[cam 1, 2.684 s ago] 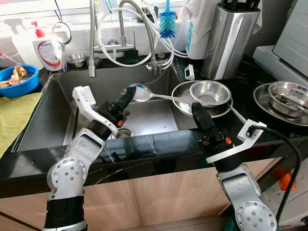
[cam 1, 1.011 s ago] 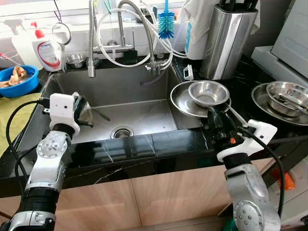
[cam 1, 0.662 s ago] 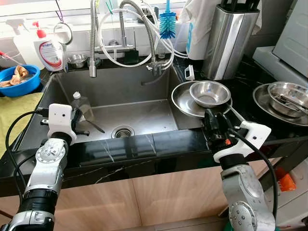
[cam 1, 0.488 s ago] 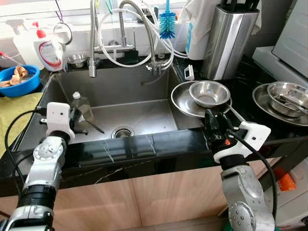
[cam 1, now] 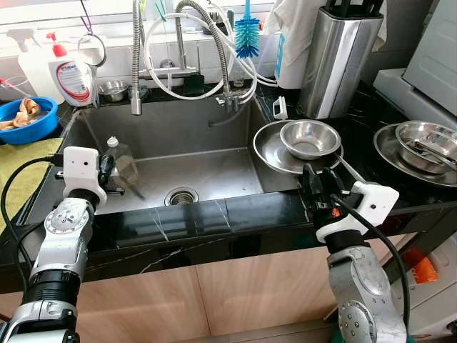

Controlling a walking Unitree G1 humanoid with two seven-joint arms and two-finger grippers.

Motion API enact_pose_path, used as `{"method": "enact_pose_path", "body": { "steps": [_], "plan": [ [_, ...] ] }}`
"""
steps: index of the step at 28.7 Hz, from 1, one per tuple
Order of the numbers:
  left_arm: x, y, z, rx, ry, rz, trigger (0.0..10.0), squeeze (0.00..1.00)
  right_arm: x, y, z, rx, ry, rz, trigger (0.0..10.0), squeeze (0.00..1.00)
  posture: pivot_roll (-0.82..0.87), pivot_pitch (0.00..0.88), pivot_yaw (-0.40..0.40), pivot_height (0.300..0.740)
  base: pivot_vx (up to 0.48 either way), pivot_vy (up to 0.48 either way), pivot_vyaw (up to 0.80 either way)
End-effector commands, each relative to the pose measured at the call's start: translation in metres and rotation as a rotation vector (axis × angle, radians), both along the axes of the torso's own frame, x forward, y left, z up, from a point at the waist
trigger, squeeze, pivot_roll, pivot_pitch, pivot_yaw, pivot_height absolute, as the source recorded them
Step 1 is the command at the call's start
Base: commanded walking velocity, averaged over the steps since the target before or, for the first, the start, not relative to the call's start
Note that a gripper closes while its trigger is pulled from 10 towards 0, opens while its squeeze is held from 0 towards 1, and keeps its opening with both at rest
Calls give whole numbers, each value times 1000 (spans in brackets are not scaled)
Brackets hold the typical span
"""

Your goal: Kitchen organization

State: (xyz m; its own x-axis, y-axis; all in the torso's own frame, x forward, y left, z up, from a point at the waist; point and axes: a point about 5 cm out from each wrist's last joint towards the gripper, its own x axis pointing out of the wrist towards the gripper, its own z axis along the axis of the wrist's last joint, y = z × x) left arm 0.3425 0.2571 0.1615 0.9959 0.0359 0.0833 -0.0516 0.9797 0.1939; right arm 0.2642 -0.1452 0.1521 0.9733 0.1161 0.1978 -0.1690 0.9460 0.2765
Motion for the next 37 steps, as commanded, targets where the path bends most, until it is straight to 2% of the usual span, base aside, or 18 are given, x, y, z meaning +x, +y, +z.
{"method": "enact_pose_path", "body": {
  "steps": [1,7,13,14,18,22,27,31,37],
  "plan": [
    [2,-1,1,-5,1,-8,10000,1000,0,1,-3,-6,10,-5,10000,0,-37,0,35,740,0,0,0],
    [3,-4,2,-19,-6,-17,10000,1000,0,2,-3,-21,11,-3,10000,0,-37,0,34,740,0,0,0],
    [3,-14,9,-88,-53,-62,10000,1000,0,-1,1,-90,-11,-51,10000,0,-39,0,34,740,0,0,0],
    [3,-16,10,-90,-59,-70,10000,0,-1,-3,4,-118,-23,-81,10000,0,-43,0,35,740,0,0,0],
    [3,-18,9,-95,-58,-70,10000,0,-3,-11,9,-147,-36,-138,10000,0,-45,0,34,740,0,0,0],
    [3,-17,7,-108,-56,-67,10000,0,-8,-27,20,-169,-77,-247,10000,0,-54,0,34,740,0,0,0],
    [2,-18,7,-107,-55,-65,10000,0,-11,-29,28,-170,-112,-303,10000,0,-53,0,35,740,0,0,0],
    [1,-18,7,-109,-59,-67,10000,0,-17,-33,30,-124,-100,-367,10000,0,-51,0,33,740,0,0,0],
    [1,-18,6,-110,-56,-67,10000,0,-19,-39,19,-7,-27,-408,10000,0,-55,0,32,740,0,0,0]
  ]
}}
